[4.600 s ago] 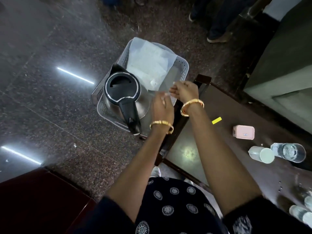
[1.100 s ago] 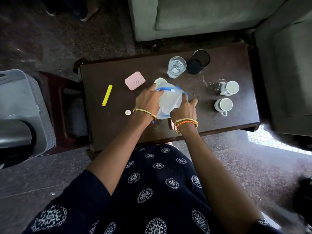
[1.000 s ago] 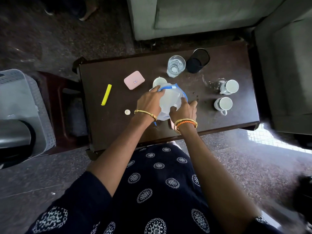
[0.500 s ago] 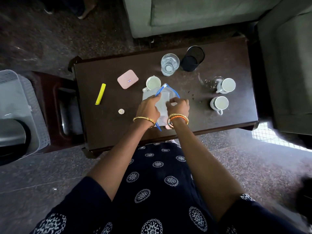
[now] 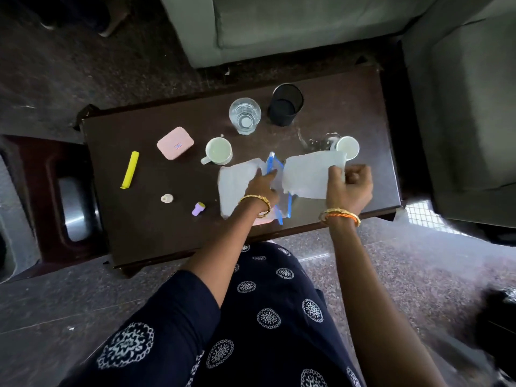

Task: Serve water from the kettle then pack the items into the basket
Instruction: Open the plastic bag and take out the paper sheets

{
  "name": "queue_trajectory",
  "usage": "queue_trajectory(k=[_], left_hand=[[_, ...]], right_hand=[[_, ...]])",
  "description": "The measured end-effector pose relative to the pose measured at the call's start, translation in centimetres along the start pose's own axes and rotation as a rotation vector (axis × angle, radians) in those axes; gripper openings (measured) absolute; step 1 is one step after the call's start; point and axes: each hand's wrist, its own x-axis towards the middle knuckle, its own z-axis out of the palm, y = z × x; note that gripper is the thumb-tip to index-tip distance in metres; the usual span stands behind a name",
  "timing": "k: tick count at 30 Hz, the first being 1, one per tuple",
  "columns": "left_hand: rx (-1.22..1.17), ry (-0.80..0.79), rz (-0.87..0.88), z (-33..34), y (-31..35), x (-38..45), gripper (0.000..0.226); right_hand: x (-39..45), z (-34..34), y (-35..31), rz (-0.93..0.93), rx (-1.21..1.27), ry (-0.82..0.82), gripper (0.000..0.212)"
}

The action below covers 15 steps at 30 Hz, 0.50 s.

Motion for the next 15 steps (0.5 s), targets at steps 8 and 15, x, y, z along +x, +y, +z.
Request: queue_trajectory(k=[8, 15], left_hand=[[0.223, -0.165, 0.006, 1.6, -0.7, 1.3, 0.101], [0.815, -0.09, -0.108, 4.3, -5.6, 2.1, 0.094]], right_hand=[[5.1, -0.1, 0.2, 0.232, 0.201, -0.035, 0.009], [5.3, 0.9, 2.8, 0.341, 0.177, -0.107, 0.014]])
